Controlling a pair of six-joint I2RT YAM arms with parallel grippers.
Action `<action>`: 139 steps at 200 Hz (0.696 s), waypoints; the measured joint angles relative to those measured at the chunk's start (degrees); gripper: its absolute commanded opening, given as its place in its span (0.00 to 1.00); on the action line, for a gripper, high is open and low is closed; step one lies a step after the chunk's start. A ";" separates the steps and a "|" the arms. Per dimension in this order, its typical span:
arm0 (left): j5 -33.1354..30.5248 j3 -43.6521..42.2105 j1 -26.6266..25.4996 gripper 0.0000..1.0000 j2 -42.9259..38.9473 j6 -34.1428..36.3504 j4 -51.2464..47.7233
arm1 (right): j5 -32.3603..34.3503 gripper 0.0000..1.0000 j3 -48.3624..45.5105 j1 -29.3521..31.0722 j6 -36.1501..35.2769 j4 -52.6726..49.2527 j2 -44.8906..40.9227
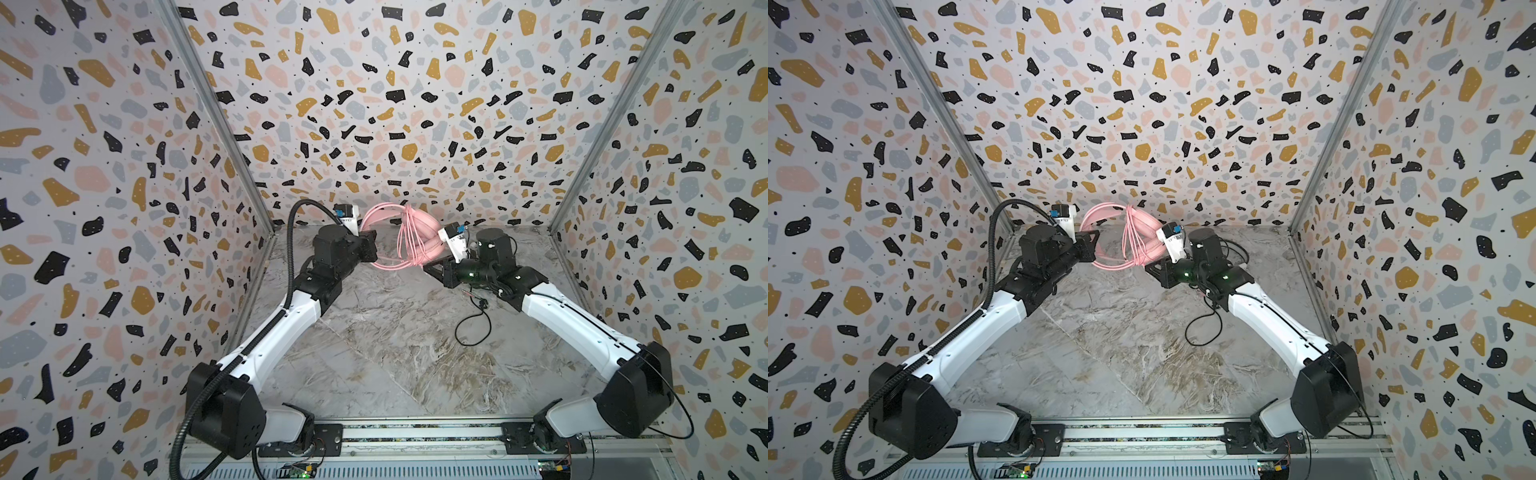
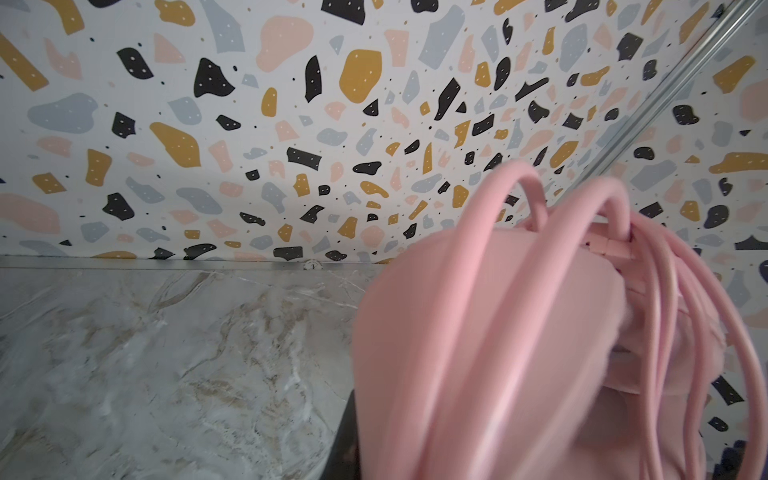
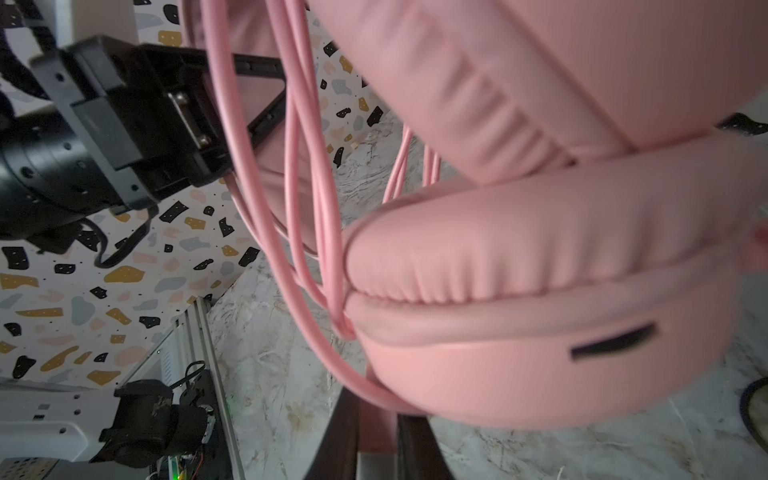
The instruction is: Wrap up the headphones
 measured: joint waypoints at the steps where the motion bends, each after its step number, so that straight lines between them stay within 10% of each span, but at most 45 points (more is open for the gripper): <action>1: 0.00 -0.02 0.00 0.00 0.04 0.02 -0.04 | 0.09 0.02 0.13 0.00 -0.11 -0.13 0.13; 139: 3.41 -8.00 0.55 0.00 9.88 6.38 -8.66 | 17.59 0.03 9.42 7.04 -15.34 -3.32 15.45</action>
